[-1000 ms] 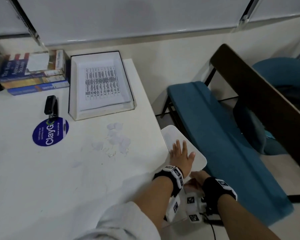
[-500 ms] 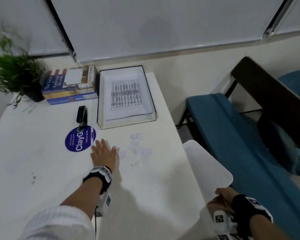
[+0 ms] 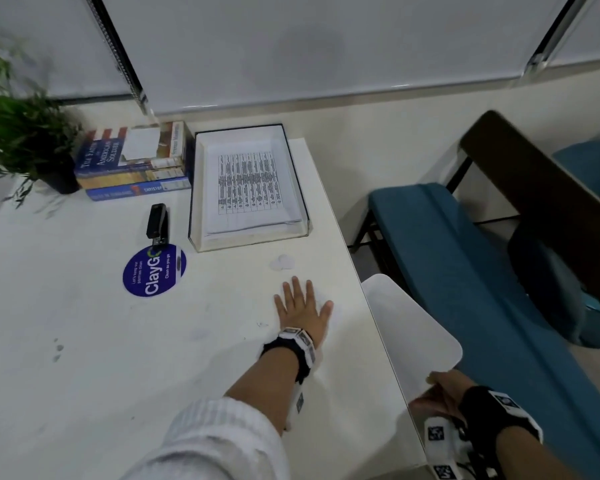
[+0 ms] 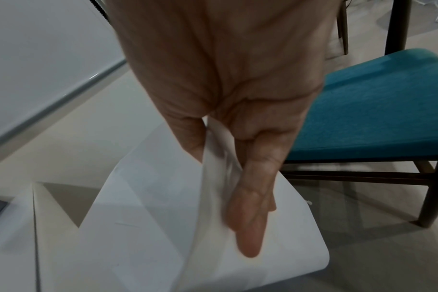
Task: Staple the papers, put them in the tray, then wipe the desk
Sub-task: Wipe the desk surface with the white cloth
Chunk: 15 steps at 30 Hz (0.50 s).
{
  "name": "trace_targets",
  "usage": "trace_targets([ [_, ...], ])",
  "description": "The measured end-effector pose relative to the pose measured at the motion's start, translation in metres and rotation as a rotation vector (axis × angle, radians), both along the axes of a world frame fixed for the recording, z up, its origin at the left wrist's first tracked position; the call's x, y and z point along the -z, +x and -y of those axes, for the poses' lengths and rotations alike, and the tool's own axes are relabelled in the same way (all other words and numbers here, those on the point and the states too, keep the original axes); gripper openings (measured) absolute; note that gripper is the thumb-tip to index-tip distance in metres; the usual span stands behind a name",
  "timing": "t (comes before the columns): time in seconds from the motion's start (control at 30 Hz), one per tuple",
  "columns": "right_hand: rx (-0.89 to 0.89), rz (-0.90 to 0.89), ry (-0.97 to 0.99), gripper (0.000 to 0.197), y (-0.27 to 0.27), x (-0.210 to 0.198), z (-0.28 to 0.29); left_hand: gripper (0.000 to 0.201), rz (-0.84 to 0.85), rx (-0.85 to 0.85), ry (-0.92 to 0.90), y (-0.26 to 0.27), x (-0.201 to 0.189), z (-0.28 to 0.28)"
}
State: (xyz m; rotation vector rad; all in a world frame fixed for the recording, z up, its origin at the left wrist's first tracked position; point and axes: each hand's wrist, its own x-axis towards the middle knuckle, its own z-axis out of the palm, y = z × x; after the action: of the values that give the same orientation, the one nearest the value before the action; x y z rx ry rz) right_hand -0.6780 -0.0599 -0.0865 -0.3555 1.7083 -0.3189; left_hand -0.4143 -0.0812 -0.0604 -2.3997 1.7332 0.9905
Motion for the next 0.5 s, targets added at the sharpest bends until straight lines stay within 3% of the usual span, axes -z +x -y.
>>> trace_targets([
  [0.13,0.019,0.005,-0.019,0.015,-0.003,0.004,-0.002,0.064,-0.078,0.0,-0.108,-0.003,-0.005,-0.011],
  [0.23,0.003,0.007,-0.013,0.015,-0.006,0.006,-0.005,0.067,0.072,-0.382,-0.165,0.045,-0.007,-0.025],
  [0.33,-0.004,0.018,-0.041,0.014,-0.007,0.006,-0.006,0.068,0.09,-0.726,-0.099,0.097,-0.006,-0.056],
  [0.4,0.0,0.019,-0.046,0.016,-0.007,0.007,-0.006,0.068,0.092,-0.739,-0.065,0.108,-0.002,-0.069],
  [0.5,-0.017,0.016,-0.04,0.017,-0.007,0.008,-0.008,0.068,0.109,-0.572,0.0,0.085,0.004,-0.077],
])
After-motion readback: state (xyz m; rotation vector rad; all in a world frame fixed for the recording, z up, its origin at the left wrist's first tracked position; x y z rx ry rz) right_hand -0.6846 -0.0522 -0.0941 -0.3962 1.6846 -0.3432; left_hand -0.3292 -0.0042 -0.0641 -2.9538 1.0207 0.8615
